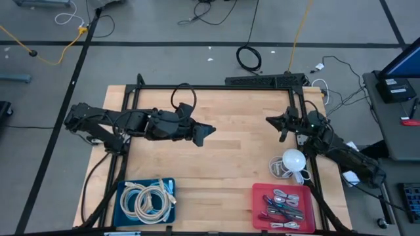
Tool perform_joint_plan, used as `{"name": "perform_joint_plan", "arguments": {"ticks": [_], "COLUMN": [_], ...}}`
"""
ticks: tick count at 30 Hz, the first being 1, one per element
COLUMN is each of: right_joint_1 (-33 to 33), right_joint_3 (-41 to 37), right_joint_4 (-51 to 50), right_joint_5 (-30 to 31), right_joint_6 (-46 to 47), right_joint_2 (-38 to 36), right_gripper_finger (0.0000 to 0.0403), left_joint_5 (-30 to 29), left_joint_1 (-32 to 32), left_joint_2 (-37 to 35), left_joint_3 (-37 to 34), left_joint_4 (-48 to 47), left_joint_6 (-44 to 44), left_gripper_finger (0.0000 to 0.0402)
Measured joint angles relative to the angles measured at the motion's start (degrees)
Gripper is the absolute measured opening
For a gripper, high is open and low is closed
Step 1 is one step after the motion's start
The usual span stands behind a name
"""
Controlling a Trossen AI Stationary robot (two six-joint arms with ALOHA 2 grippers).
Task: Pick & Place USB Port
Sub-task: Return to Home Position
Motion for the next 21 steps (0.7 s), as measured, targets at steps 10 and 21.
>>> {"name": "perform_joint_plan", "arguments": {"ticks": [10, 21], "right_joint_1": [-4.0, -3.9], "right_joint_3": [0.0, 0.0], "right_joint_4": [-6.8, -6.6], "right_joint_5": [1.4, 3.0], "right_joint_6": [-3.3, -3.1], "right_joint_2": [-6.0, -6.0], "right_gripper_finger": [0.0000, 0.0000], "left_joint_5": [-3.3, -10.0], "left_joint_1": [3.8, 12.4], "left_joint_2": [0.0, -5.2], "left_joint_3": [0.0, -10.7], "left_joint_4": [0.1, -8.9], "left_joint_6": [3.2, 0.4], "left_gripper_finger": [0.0131, 0.0119]}}
